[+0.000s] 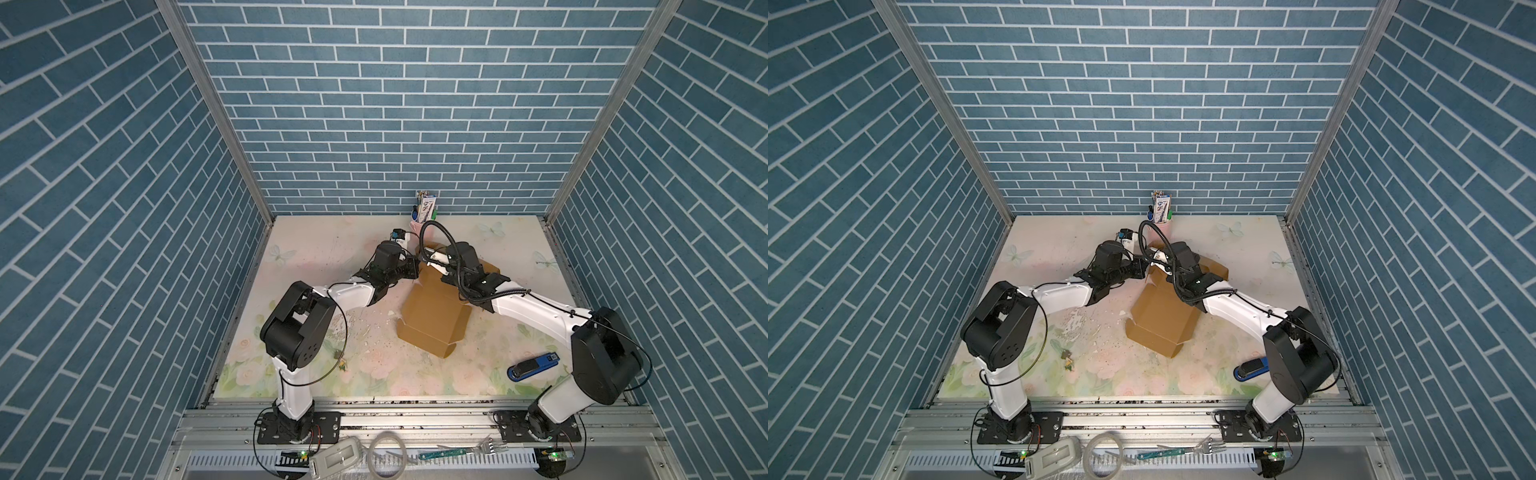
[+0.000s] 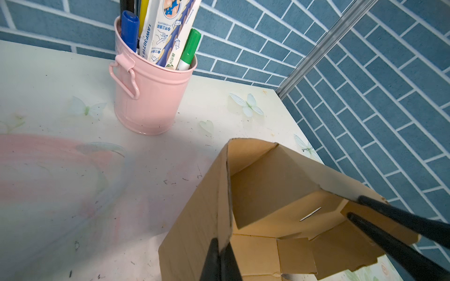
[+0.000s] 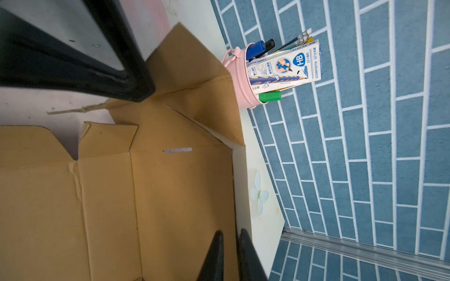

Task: Fold the paper box

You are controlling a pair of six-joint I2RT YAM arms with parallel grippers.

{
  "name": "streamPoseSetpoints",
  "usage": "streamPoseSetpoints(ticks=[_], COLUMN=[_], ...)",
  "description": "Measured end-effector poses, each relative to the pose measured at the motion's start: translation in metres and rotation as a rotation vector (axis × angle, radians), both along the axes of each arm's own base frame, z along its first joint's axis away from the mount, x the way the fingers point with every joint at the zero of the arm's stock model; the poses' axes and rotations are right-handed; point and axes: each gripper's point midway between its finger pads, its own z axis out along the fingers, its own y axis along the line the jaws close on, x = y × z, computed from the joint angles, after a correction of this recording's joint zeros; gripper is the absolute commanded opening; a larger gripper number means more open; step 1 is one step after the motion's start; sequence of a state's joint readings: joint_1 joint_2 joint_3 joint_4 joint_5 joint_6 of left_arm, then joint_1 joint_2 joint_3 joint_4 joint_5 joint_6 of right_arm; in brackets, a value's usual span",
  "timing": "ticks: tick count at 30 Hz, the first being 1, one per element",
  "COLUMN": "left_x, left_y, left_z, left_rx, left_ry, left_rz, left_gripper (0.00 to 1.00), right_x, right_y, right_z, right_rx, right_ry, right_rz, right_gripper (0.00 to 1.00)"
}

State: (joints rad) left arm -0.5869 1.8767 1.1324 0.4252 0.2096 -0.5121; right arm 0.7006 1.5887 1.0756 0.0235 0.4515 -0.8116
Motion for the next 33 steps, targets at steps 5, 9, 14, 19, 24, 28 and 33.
streamPoseSetpoints(ticks=[5,9,14,19,24,28,33], left_x=[0.001,0.001,-0.002,-0.005,-0.006,-0.006,-0.005], left_y=[0.001,0.002,0.004,0.005,0.006,0.006,0.006], left_z=[0.000,-0.002,-0.006,-0.011,-0.013,-0.013,-0.011], left_rx=[-0.006,-0.006,-0.005,0.004,0.014,0.017,0.017], left_ry=[0.008,0.007,-0.006,-0.025,-0.039,-0.046,-0.060], left_rz=[0.014,0.018,0.016,0.001,-0.005,-0.004,-0.003], left_gripper=[0.00,0.00,0.00,0.00,0.00,0.00,0.00], right_x=[0.000,0.001,0.002,0.001,-0.002,-0.004,-0.008], right_y=[0.000,0.001,0.003,0.005,0.006,0.007,0.007], right_z=[-0.005,-0.006,-0.008,-0.010,-0.016,-0.017,-0.012], right_rx=[-0.006,-0.004,-0.003,0.024,0.059,0.106,0.187], right_ry=[0.000,-0.003,-0.004,0.011,0.050,0.076,0.109], right_rz=[-0.005,-0.007,-0.007,-0.004,-0.005,-0.010,-0.021], right_gripper=[0.18,0.20,0.25,0.38,0.50,0.57,0.59])
